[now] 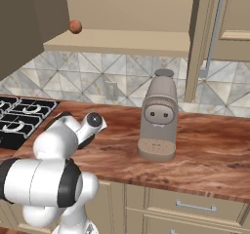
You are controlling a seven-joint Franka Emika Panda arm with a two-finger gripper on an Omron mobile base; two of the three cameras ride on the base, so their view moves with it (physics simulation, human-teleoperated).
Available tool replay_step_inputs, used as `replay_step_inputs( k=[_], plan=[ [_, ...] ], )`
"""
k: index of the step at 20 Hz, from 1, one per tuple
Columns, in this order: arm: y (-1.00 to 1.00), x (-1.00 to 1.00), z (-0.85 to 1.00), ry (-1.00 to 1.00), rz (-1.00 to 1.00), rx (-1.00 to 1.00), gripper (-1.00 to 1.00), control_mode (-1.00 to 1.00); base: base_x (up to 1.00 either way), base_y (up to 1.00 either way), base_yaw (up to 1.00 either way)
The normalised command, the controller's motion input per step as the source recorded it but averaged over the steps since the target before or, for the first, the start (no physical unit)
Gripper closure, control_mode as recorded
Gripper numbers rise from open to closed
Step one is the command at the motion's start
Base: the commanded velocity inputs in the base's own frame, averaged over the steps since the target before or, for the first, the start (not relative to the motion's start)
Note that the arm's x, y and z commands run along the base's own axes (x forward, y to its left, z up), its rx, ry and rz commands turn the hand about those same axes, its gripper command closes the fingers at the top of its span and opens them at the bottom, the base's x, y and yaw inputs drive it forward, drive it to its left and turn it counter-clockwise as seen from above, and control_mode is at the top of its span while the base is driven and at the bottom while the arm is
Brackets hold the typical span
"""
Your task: Pick the avocado and bread from the counter and place them on the plate. Then pick the jam from the cabinet and place it next to the plate. Lastly close the cabinet door.
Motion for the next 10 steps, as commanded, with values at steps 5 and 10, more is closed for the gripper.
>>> replay_step_inputs(
  k=[5,10],
  plan=[
    [0.03,0.0,-0.1,-0.04,-0.02,0.02,1.0,-1.0,0.0,0.0,0.0],
    [0.0,0.0,-0.25,0.0,-0.02,0.01,-1.0,-1.0,0.0,0.0,0.0]
  ],
)
